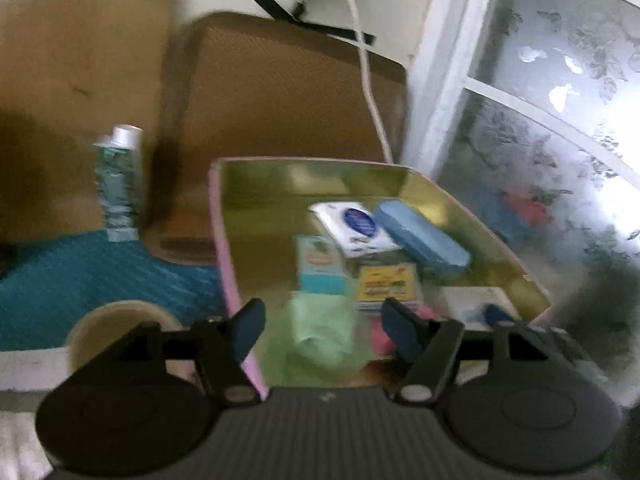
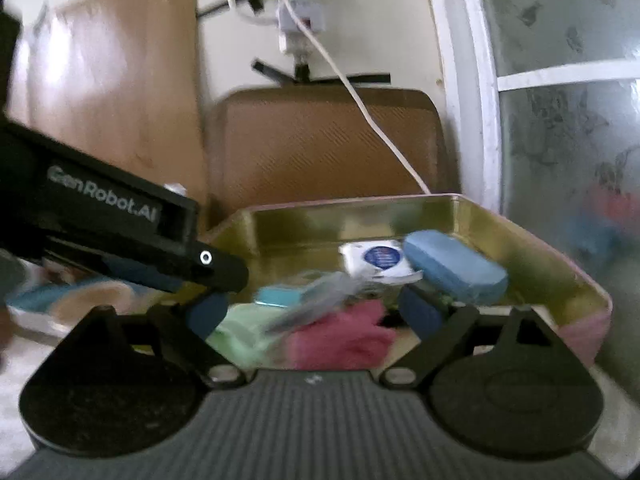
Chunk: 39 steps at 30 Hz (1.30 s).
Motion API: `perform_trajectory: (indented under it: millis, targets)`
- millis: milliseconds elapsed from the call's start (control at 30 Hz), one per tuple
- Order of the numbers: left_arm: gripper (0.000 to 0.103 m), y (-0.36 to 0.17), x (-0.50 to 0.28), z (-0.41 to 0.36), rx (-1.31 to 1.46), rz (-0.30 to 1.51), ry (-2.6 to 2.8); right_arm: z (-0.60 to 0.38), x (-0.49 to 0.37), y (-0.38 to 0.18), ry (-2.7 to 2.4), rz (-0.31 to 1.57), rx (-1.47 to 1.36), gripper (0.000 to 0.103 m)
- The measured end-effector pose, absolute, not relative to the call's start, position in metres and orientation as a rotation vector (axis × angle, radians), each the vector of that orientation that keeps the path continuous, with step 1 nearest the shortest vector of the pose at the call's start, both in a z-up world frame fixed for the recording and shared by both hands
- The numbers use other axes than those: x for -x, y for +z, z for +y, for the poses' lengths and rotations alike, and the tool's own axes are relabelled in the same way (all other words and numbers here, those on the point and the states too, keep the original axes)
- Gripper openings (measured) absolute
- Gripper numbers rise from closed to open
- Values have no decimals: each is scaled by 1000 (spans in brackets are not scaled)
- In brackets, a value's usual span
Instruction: Organize soft objects
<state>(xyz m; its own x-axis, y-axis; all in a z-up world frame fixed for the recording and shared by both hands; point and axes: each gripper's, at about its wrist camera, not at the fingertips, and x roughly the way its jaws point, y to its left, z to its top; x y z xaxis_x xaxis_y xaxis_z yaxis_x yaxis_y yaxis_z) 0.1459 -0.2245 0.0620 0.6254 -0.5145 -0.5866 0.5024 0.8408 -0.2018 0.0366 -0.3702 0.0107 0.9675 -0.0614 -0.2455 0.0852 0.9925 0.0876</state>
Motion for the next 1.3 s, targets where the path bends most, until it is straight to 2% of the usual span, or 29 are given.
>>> perform_trajectory:
  millis: [133,367,533,933,1300]
  targets:
    - [67,64,-131,-216,3,677,-535,-361,-4,16,-97,179,-102,94]
    - [93,77,-80,-192,-64,586,-449,-360,35,29,-120,132,-176,94]
    - [102,81,-47,-172,-74,553,-411,-362,53,33,-119,179,-301,94]
    - [103,69,11,-127,-94,541,-322,-315,95,23,-75,260,-412,103]
    - [103,70,47,-102,-124,487,-247,-284,122,32,-34,260,-380,103]
